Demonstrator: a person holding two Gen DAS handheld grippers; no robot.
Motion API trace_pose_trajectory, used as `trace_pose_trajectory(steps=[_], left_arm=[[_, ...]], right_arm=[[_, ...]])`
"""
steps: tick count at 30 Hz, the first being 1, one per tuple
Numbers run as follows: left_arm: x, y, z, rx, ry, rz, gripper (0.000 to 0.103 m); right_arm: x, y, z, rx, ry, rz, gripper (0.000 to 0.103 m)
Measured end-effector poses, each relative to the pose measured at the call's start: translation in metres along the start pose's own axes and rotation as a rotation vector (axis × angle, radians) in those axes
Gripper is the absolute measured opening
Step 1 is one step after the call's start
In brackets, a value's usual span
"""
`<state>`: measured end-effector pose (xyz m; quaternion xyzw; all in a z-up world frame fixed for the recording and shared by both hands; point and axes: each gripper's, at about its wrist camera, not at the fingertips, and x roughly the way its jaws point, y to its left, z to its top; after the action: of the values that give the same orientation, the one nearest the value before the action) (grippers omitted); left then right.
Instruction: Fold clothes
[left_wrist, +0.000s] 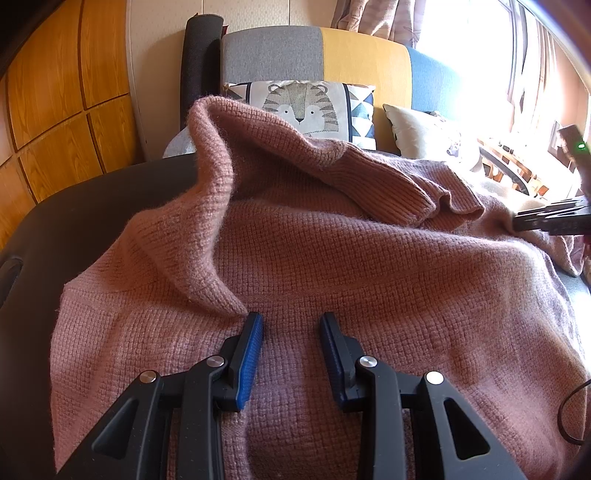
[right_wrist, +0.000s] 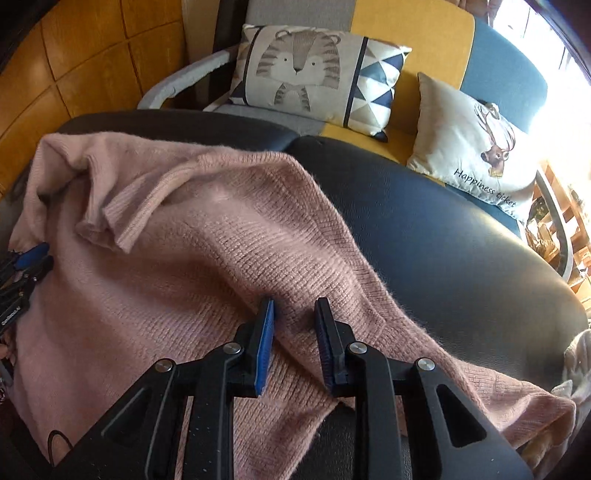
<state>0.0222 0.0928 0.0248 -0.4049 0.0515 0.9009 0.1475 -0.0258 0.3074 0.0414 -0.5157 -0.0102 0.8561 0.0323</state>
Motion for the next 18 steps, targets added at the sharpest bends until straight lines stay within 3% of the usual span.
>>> trace_pose_trajectory(steps=[7, 18], left_arm=[[0.001, 0.004, -0.002, -0.015, -0.005, -0.022, 0.033], [-0.001, 0.002, -0.007, -0.015, -0.015, -0.023, 0.033]], right_arm=[[0.028, -0.021, 0.022, 0.127, 0.029, -0.004, 0.025], [0.039, -0.027, 0.038, 0.142, -0.027, -0.065, 0.025]])
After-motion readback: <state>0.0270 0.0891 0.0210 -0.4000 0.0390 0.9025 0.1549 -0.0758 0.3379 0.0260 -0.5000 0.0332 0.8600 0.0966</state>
